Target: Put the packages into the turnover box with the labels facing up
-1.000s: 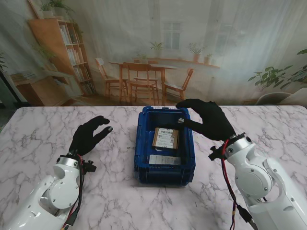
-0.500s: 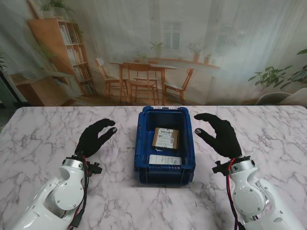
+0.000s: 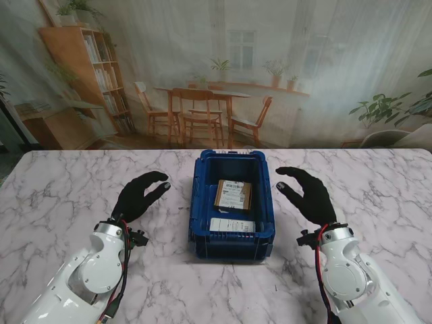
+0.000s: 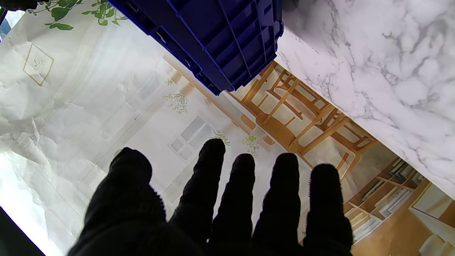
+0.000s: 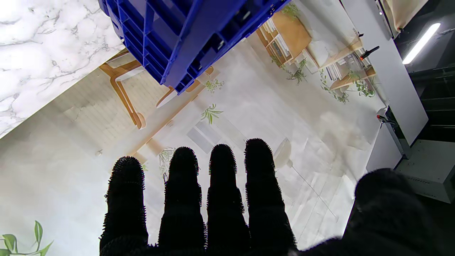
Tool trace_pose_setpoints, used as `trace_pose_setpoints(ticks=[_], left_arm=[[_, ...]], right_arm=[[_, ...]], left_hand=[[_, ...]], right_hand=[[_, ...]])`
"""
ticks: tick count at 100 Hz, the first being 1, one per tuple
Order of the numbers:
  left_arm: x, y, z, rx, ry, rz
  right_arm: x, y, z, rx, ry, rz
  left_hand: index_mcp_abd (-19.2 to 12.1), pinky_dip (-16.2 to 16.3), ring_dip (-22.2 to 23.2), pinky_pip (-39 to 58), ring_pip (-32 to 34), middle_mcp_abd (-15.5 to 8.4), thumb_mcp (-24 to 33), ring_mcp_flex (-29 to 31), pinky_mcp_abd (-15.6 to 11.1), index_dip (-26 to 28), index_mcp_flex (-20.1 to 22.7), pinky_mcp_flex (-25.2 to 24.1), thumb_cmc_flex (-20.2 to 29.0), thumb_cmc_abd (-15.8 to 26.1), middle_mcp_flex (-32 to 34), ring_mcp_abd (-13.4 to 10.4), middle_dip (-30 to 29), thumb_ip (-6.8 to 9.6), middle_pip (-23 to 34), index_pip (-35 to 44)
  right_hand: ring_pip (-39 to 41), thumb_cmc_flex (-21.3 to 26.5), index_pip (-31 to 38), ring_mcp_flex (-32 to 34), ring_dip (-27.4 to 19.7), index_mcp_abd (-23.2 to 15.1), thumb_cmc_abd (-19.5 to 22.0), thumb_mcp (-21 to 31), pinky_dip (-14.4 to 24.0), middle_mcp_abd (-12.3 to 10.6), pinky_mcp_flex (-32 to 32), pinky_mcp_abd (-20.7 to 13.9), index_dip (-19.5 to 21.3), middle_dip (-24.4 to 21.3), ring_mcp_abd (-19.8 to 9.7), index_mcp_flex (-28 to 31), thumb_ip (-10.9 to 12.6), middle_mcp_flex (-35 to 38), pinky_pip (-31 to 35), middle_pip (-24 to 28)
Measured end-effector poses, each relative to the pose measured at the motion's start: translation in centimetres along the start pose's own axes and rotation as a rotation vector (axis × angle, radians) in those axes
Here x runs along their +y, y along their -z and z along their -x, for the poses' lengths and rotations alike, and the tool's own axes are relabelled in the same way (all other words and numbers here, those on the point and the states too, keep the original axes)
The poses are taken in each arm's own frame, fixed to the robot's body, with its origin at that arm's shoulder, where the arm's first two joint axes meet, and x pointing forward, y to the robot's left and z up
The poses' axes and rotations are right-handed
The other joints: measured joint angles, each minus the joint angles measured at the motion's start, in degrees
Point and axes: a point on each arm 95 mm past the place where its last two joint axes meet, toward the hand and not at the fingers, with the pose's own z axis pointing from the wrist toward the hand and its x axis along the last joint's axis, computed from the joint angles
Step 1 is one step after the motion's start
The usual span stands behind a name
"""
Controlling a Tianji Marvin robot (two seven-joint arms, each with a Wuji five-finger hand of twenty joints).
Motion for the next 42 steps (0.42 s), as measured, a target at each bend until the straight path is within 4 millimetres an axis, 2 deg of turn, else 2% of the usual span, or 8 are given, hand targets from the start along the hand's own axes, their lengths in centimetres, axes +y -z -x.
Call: trace_pose_setpoints(ticks=[42], left_arm=[[-1.3,-1.0,0.9,-0.003,-0.033,-0.035]], right_arm=[[0.1,-0.6,1.0,-0.026,-0.019,0.009]], left_hand=[[0.0,0.4,0.6,0.0,0.0,0.0,0.0,0.0,0.0,0.0,0.0,0.0,0.0,0.0,0.0,0.0,0.0,0.0,0.0,0.0]], right_hand=[[0.0,0.0,0.0,0.0,0.0,0.0,0.0,0.0,0.0,0.0,0.0,0.0,0.0,0.0,0.0,0.0,0.0,0.0,-0.7,0.0]])
